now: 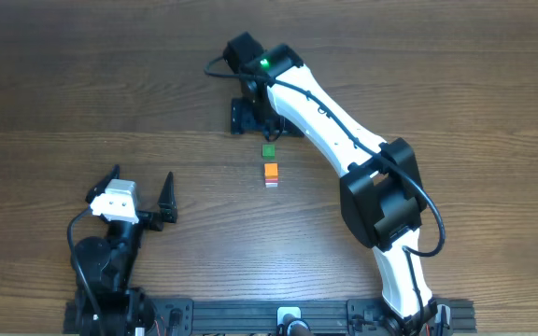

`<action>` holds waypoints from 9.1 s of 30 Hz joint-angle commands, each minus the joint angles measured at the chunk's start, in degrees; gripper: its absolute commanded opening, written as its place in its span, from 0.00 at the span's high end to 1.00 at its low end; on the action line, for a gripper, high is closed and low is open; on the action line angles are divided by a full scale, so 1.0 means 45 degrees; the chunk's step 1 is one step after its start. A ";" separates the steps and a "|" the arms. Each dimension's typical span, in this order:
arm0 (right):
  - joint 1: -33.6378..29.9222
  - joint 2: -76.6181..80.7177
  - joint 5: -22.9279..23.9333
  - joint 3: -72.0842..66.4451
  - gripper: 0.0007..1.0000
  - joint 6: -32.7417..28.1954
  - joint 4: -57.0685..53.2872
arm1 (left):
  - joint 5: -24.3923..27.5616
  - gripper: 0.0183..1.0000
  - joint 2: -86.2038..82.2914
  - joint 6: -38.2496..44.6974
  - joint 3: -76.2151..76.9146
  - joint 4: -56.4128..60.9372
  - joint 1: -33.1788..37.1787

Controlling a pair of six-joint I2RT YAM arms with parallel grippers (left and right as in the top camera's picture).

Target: Stack Cubes

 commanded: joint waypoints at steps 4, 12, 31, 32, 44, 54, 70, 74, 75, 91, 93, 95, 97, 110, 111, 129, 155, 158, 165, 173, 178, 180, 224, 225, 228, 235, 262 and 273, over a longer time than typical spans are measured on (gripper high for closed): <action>0.0121 0.0039 -0.0486 -0.2123 0.01 0.0170 0.1501 | 0.0121 0.00 -0.0092 0.0185 -0.0068 -0.0015 -0.0049; 0.0117 0.0039 -0.0627 -0.2803 0.01 -0.1258 0.1967 | 0.0117 0.00 -0.0092 0.0189 -0.0068 -0.0015 -0.0049; 0.0107 0.0053 0.0141 -0.3769 0.01 -0.1545 0.2948 | 0.0117 0.00 -0.0092 0.0185 -0.0068 -0.0015 -0.0049; 0.0107 0.0058 0.0155 -0.3769 0.01 -0.1549 0.2968 | 0.0117 0.00 -0.0092 0.0189 -0.0068 -0.0015 -0.0049; 0.0117 0.0427 0.0525 -0.3769 0.01 -0.1001 0.3128 | 0.0121 0.00 -0.0092 0.0189 -0.0068 -0.0015 -0.0049; 0.0126 0.0495 0.0520 -0.3769 0.01 -0.0554 0.3575 | 0.0117 0.00 -0.0092 0.0189 -0.0068 -0.0015 -0.0049; 0.0131 0.0495 0.0418 -0.3769 0.28 -0.0554 0.3468 | 0.0117 0.00 -0.0092 0.0189 -0.0068 -0.0015 -0.0049; 0.0141 0.0495 0.0423 -0.3769 0.31 -0.0554 0.3468 | 0.0117 0.00 -0.0092 0.0189 -0.0068 -0.0015 -0.0049; 0.0141 0.0495 0.0423 -0.3769 0.32 -0.0554 0.3468 | 0.0117 0.00 -0.0092 0.0189 -0.0068 -0.0015 -0.0049; 0.0141 0.0495 0.0180 -0.3769 0.52 -0.0544 0.3497 | 0.0121 0.00 -0.0092 0.0185 -0.0068 -0.0015 -0.0049; 0.0141 0.0495 0.0121 -0.3769 0.55 -0.0544 0.3497 | 0.0121 0.00 -0.0092 0.0185 -0.0068 -0.0015 -0.0049; 0.0141 0.0495 0.0083 -0.3769 0.58 -0.0544 0.3521 | 0.0117 0.00 -0.0092 0.0189 -0.0068 -0.0015 -0.0049; 0.0141 0.0495 0.0083 -0.3769 0.62 -0.0544 0.3536 | 0.0117 0.00 -0.0092 0.0185 -0.0068 -0.0015 -0.0049; 0.0141 0.0495 0.0078 -0.3769 0.74 -0.0544 0.3580 | 0.0117 0.00 -0.0092 0.0185 -0.0068 -0.0015 -0.0049; 0.0141 0.0495 0.0073 -0.3769 0.75 -0.0544 0.3580 | 0.0117 0.00 -0.0092 0.0189 -0.0068 -0.0015 -0.0049; 0.0141 0.0491 -0.0010 -0.3677 0.79 -0.0554 0.3361 | 0.0117 0.00 -0.0092 0.0185 -0.0068 -0.0015 -0.0049; 0.0141 0.0491 0.0486 -0.0646 0.80 -0.1141 0.0520 | 0.0117 0.00 -0.0092 0.0189 -0.0068 -0.0015 -0.0049; 0.0141 0.0491 0.0636 -0.0083 0.80 -0.1175 0.0015 | 0.0117 0.00 -0.0092 0.0189 -0.0068 -0.0015 -0.0049; 0.0219 0.0369 0.0816 0.1010 0.81 -0.1166 -0.1263 | 0.0121 0.00 -0.0092 0.0185 -0.0068 -0.0015 -0.0049; 0.0534 -0.0865 0.1078 0.1039 0.80 -0.1015 -0.1637 | 0.0117 0.00 -0.0092 0.0185 -0.0068 -0.0015 -0.0049; 0.0879 -0.1331 0.1336 0.1015 0.80 -0.0777 -0.2108 | 0.0117 0.00 -0.0092 0.0189 -0.0068 -0.0015 -0.0049; 0.0981 -0.1404 0.1389 0.1005 0.80 -0.0685 -0.2239 | 0.0117 0.00 -0.0092 0.0189 -0.0068 -0.0015 -0.0049; 0.1710 -0.3750 0.0612 -0.5090 0.79 0.0306 0.1394 | 0.0121 0.00 -0.0092 0.0189 -0.0068 -0.0015 -0.0049; 0.1710 -0.3740 0.0612 -0.5090 0.79 0.0301 0.1433 | 0.0121 0.00 -0.0092 0.0189 -0.0068 -0.0015 -0.0049; 0.1685 -0.3725 0.0622 -0.5090 0.78 0.0296 0.1491 | 0.0121 0.00 -0.0092 0.0189 -0.0068 -0.0015 -0.0049; 0.1593 -0.3701 0.0665 -0.5090 0.78 0.0199 0.1486 | 0.0121 0.00 -0.0092 0.0189 -0.0068 -0.0015 -0.0049; 0.1433 -0.3249 0.0661 -0.5090 0.78 -0.0087 0.1724 | 0.0121 0.00 -0.0092 0.0189 -0.0068 -0.0015 -0.0049; 0.1365 -0.3249 0.0661 -0.5090 0.77 -0.0369 0.1724 | 0.0117 0.00 -0.0092 0.0185 -0.0068 -0.0015 -0.0049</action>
